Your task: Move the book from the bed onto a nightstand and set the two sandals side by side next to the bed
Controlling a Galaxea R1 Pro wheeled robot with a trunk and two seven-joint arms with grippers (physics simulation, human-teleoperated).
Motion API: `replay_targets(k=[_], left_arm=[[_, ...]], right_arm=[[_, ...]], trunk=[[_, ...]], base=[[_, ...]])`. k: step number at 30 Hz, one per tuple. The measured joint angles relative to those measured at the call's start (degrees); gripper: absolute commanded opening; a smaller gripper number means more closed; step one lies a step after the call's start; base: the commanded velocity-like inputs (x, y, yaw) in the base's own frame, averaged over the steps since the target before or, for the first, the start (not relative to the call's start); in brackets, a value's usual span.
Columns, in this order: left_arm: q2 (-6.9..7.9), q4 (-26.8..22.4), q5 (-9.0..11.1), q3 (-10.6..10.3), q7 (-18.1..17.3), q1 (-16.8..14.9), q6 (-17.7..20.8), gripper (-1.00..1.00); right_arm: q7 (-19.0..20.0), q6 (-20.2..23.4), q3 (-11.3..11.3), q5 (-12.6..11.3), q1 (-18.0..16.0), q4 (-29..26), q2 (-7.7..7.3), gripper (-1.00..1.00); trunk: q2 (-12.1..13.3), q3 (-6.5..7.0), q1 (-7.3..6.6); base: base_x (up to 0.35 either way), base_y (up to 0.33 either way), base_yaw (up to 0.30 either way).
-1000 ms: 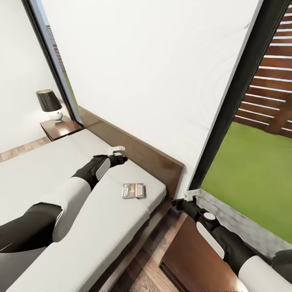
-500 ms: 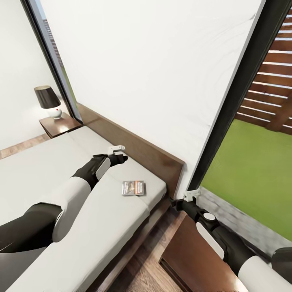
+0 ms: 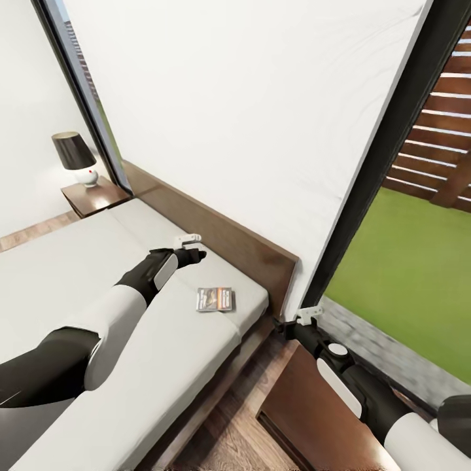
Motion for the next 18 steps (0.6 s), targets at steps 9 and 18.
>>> replay_targets(k=[9,18], left_arm=[[0.01,-2.5,0.0,0.0,0.0,0.0,0.0,1.00],[0.01,-2.7,0.0,0.0,-0.1,0.0,0.0,1.00]], right_arm=[[0.0,-0.1,0.0,0.0,0.0,0.0,0.02,1.00],[0.0,0.0,0.0,0.0,0.0,0.2,0.02,1.00]], trunk=[[0.0,-0.82,0.00],[0.0,-1.64,0.00]], base=[[0.000,0.000,0.000],[0.000,0.000,0.000]])
